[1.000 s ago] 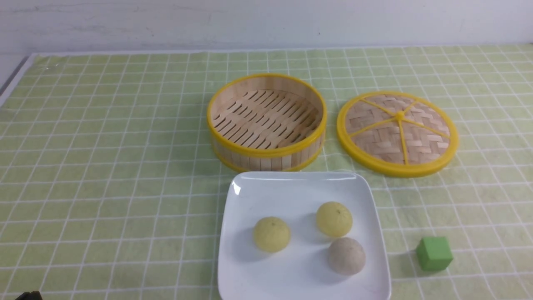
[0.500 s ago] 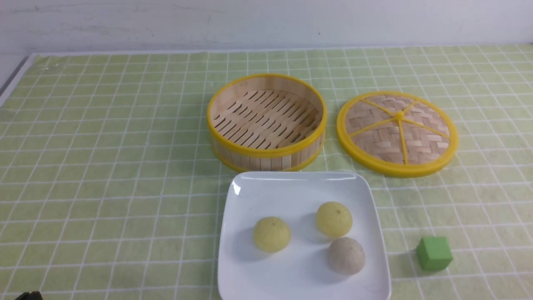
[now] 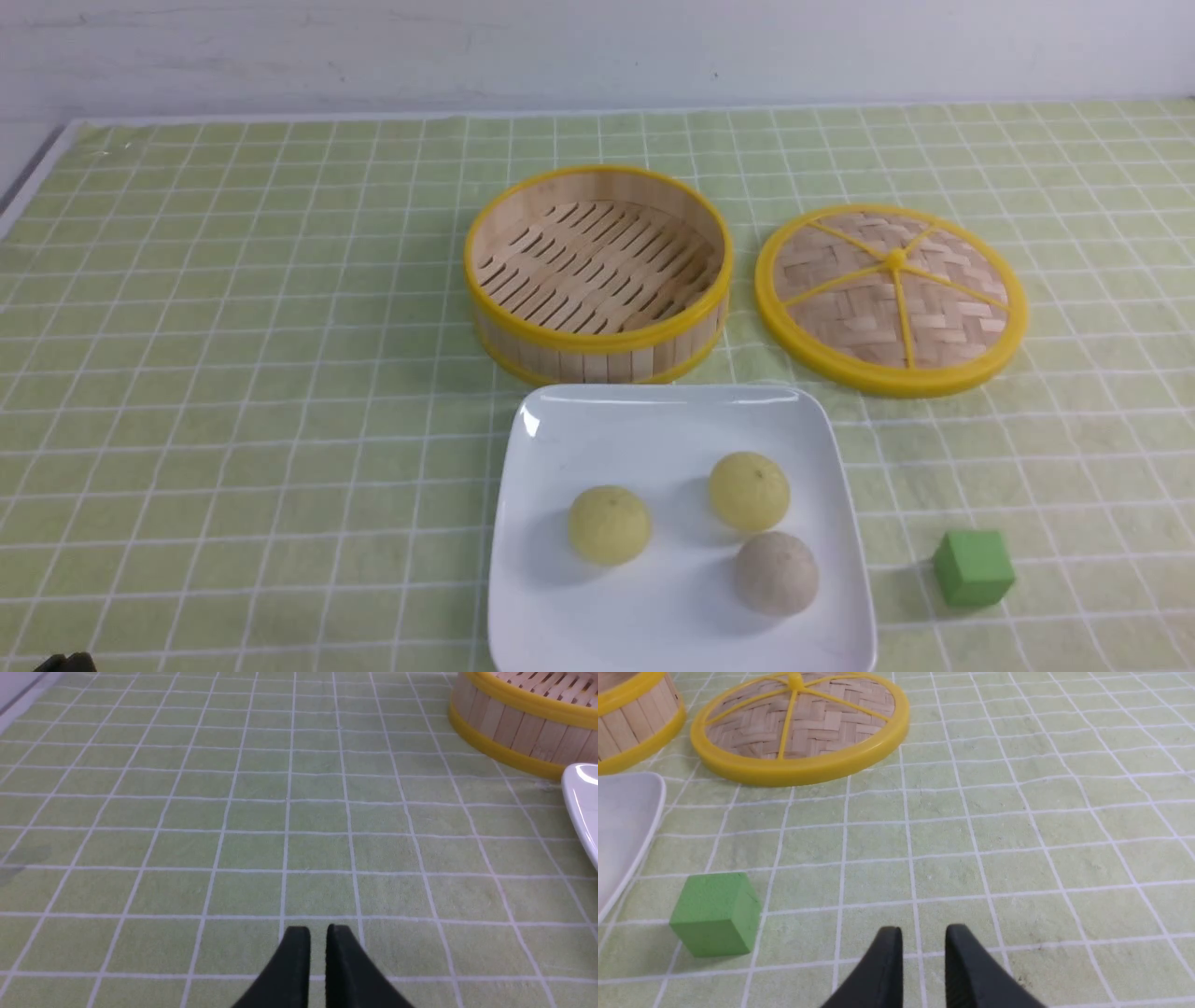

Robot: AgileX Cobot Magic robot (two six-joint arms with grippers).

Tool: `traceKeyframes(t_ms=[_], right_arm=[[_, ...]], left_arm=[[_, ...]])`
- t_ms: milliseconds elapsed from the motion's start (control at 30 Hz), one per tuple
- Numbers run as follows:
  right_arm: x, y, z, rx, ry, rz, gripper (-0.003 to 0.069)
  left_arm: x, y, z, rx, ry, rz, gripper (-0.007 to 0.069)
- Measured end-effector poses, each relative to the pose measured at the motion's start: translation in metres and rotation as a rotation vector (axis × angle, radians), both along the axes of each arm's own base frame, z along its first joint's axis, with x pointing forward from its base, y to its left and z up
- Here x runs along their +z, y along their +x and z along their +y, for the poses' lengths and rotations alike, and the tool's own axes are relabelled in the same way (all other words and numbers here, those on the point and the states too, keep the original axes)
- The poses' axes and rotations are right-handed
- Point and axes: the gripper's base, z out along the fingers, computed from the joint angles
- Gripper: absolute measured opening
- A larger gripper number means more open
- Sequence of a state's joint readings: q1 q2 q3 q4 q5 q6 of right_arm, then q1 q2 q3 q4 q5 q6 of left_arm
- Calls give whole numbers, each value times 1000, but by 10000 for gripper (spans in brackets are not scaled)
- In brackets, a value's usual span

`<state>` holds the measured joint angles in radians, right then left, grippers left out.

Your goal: Put the steamed buns into the plate on the green tablecloth.

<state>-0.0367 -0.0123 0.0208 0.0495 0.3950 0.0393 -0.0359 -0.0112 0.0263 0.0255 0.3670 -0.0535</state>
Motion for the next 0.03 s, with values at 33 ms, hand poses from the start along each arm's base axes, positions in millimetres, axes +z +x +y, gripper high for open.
traceKeyframes(t_ms=[33], right_arm=[[0,0,0,0,0,0,163]], left_arm=[[0,0,0,0,0,0,88]])
